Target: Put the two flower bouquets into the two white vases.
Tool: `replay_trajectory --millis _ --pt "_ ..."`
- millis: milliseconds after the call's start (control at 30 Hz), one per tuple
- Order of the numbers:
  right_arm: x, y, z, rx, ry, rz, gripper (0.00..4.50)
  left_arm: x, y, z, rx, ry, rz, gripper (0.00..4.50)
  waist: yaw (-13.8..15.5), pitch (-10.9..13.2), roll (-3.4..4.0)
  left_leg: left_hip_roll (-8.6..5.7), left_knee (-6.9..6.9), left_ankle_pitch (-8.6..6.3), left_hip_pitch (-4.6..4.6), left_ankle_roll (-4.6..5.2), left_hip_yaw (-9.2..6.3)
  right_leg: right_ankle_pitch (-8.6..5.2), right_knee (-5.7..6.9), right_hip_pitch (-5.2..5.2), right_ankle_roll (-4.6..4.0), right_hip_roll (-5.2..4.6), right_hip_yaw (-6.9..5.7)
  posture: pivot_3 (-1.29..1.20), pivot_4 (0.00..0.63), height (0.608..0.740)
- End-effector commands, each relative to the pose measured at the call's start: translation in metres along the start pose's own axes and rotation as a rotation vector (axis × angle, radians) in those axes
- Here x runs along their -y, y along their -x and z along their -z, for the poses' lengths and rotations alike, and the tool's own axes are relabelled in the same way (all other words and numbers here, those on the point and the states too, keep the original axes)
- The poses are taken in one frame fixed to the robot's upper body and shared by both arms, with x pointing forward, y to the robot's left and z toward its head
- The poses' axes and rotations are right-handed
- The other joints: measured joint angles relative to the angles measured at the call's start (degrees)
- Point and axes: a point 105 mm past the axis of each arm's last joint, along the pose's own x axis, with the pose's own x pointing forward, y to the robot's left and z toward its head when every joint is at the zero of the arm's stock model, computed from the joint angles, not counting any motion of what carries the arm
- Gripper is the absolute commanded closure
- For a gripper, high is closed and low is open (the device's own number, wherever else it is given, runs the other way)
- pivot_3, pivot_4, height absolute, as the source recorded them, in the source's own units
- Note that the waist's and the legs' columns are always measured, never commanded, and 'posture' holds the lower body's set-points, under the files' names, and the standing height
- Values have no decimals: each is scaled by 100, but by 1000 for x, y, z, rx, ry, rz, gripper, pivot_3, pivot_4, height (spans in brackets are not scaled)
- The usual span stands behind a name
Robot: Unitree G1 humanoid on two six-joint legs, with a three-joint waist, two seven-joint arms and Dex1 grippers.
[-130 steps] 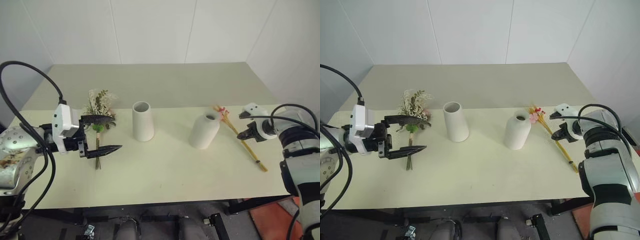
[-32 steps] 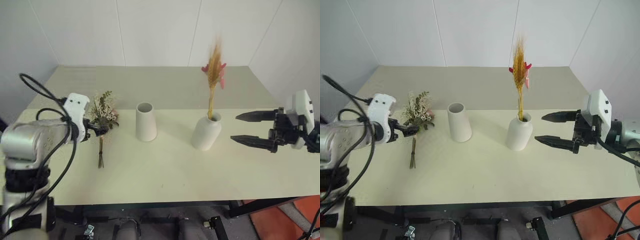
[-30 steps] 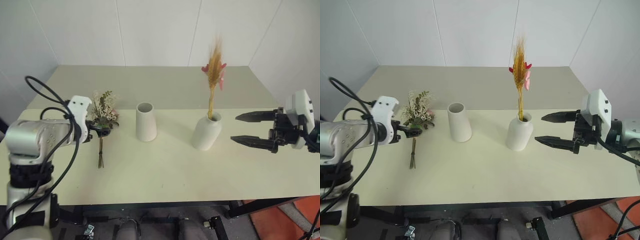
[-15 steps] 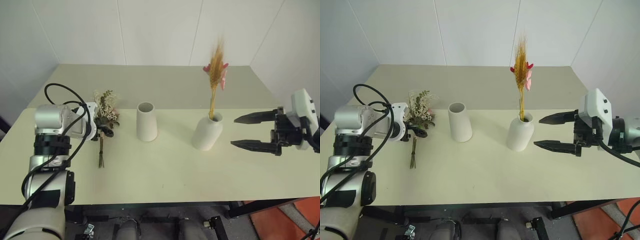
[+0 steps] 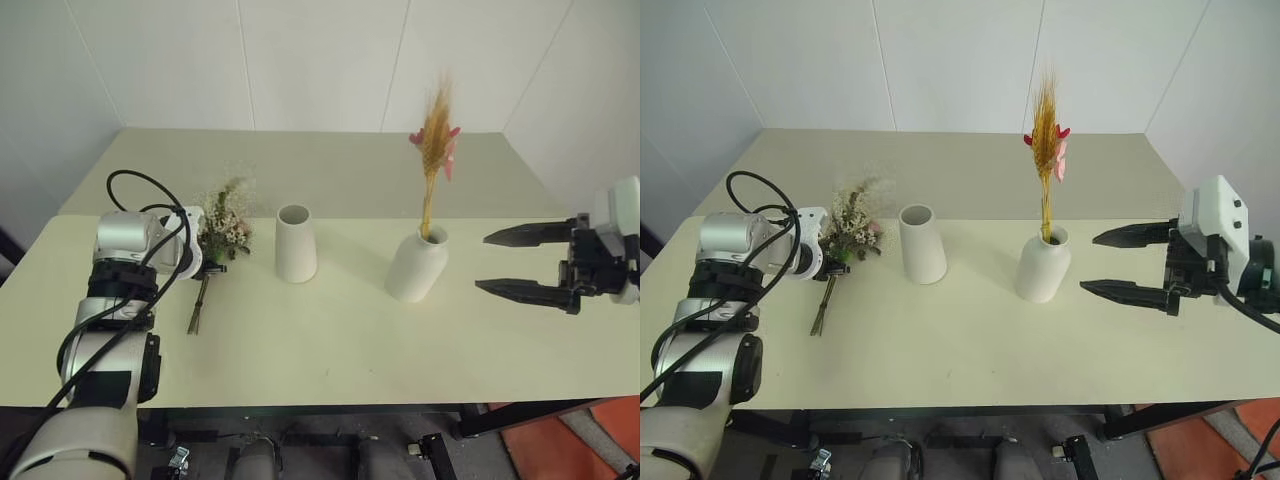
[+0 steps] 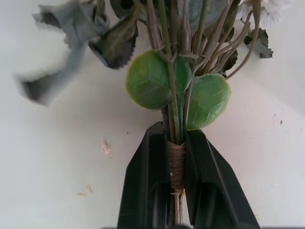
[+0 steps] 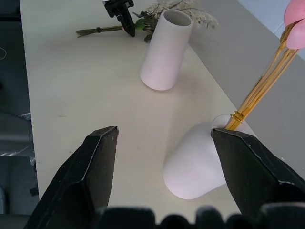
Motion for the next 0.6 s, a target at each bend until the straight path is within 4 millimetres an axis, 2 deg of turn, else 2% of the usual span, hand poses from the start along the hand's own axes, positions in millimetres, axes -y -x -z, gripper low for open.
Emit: replay_trajectory --millis 33,100,167,233,333,367,400,467,500,600 --pt "1 7 -10 13 39 33 740 -17 14 -36 234 19 -91 4381 -1 0 -1 1 0 0 -1 0 -1 0 -1 0 0 0 -1 0 150 740" --pt "0 7 -10 14 39 40 740 -22 31 -63 457 14 -130 4381 -11 1 -2 1 -1 0 -4 0 -1 1 -2 -3 -1 0 0 0 150 740" --pt "-1 8 -9 17 42 54 740 -20 52 -87 671 12 -123 4381 -12 2 -3 4 -2 -1 -8 -2 -1 7 -4 -5 -11 1 1 0 150 740" --pt "1 10 -8 23 55 85 740 -2 79 -107 839 -34 -52 4381 2 3 -5 3 -1 -2 -13 -3 0 21 -8 -6 -32 -1 0 0 150 740" --pt "2 11 -5 27 36 115 740 31 114 -128 995 14 153 4381 63 3 -6 0 6 -1 -22 -3 0 24 -11 -4 -30 -4 -6 0 150 740" --pt "1 11 -5 29 36 120 740 40 124 -131 1030 7 217 4381 83 3 -6 -1 11 -1 -25 -3 0 24 -12 -4 -27 -4 -7 0 150 740" --pt "0 12 -4 32 39 134 740 61 149 -133 1133 -8 460 4381 96 3 -6 -2 12 -1 -27 -3 0 20 -13 -5 -19 -4 -6 0 150 740" --pt "0 14 -2 35 36 172 740 81 195 -130 1333 -62 770 4381 98 3 -6 -2 12 -1 -29 -3 -1 18 -15 -5 -16 -3 -5 0 150 740" --pt "0 14 -2 36 31 185 740 83 206 -129 1383 -71 839 4381 100 3 -6 -2 11 -1 -32 -3 -1 19 -19 -6 -18 -3 -6 0 150 740" --pt "-1 15 2 36 31 209 740 93 210 -128 1401 -139 911 4381 85 2 -5 -2 12 -1 -26 -3 -1 19 -16 -2 -18 -1 -3 0 150 740"
